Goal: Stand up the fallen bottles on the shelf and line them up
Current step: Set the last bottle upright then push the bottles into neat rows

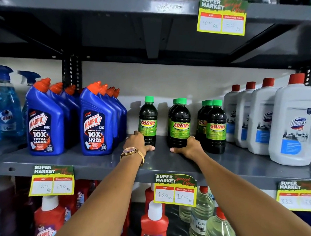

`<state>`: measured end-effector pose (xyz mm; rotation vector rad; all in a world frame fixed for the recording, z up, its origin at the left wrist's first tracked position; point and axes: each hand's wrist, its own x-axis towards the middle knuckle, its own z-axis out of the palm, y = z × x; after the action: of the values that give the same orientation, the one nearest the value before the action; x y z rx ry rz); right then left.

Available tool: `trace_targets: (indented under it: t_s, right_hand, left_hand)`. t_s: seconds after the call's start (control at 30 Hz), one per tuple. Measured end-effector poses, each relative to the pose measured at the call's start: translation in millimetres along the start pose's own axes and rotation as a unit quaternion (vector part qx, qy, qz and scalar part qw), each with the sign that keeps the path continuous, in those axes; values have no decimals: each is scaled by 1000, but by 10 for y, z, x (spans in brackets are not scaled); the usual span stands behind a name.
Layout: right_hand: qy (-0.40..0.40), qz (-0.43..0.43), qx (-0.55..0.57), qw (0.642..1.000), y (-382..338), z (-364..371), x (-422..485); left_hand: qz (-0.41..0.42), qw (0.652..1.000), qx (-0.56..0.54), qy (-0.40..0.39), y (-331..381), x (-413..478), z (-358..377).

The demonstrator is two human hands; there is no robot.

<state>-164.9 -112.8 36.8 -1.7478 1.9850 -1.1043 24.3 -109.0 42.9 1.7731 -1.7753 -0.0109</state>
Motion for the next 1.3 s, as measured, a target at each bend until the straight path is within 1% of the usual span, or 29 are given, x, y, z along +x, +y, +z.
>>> trace_targets:
  t_s: [0.13, 0.2, 0.3, 0.33, 0.37, 0.4, 0.47, 0.5, 0.53, 0.57, 0.6, 0.63, 0.67, 0.73, 0.77, 0.83, 0.9, 0.97, 1.07, 1.17, 1.3]
  right_hand:
    - [-1, -3, 0, 1000, -4, -11, -28]
    - [-10, 5, 1, 1000, -6, -53, -43]
    - [-75, -3, 62, 995, -36, -169, -123]
    - [-98, -11, 67, 993, -31, -212, -156]
    - [-106, -22, 47, 993, -5, -283, -198]
    - [-100, -34, 13, 994, 38, -375, -246]
    - [-52, -50, -54, 996, 175, -608, -321]
    - [-32, -45, -71, 996, 269, -726, -338]
    - [-15, -40, -76, 996, 383, -842, -331]
    - [-3, -32, -75, 997, 483, -949, -327]
    - [3, -20, -58, 998, 569, -1031, -316]
    - [7, -7, -28, 1000, 638, -1086, -295]
    - [12, 12, 6, 1000, 683, -1104, -264]
    - [21, 56, 66, 996, 720, -1090, -224]
    - [17, 74, 76, 994, 724, -1055, -188]
    - [8, 99, 69, 993, 709, -958, -107]
    - [31, 105, 29, 994, 711, -875, -50]
    - [56, 83, -7, 995, 716, -836, -20]
    - [48, 58, -31, 997, 713, -825, -2]
    - [46, 46, -41, 997, 727, -815, 14]
    - [48, 38, -35, 997, 759, -804, 37]
  left_hand:
    - [-14, 1000, -25, -7, 1, -11, -20]
    - [-30, 997, -61, -31, -16, -17, -51]
    - [-30, 990, -103, -88, -43, -57, -122]
    - [-33, 989, -104, -101, -60, -80, -133]
    - [-39, 988, -108, -104, -71, -113, -136]
    - [-48, 988, -114, -96, -74, -162, -138]
    - [-42, 994, -93, -34, -57, -285, -138]
    - [-17, 998, -58, 17, -47, -347, -135]
    - [30, 996, -27, 75, -14, -394, -131]
    - [87, 989, -19, 116, 38, -431, -133]
    - [136, 983, -30, 120, 114, -455, -137]
    - [167, 980, -53, 92, 215, -471, -132]
    - [173, 981, -72, 47, 325, -475, -113]
    - [134, 985, -91, -51, 556, -436, -26]
    - [106, 986, -96, -88, 655, -405, 26]
    - [58, 986, -101, -117, 802, -333, 133]
    - [22, 988, -102, -111, 893, -251, 218]
    - [4, 992, -78, -96, 951, -191, 279]
    - [-21, 996, -55, -62, 970, -156, 351]
    - [-16, 998, -46, -41, 942, -148, 402]
    - [-3, 997, -71, -39, 921, -158, 417]
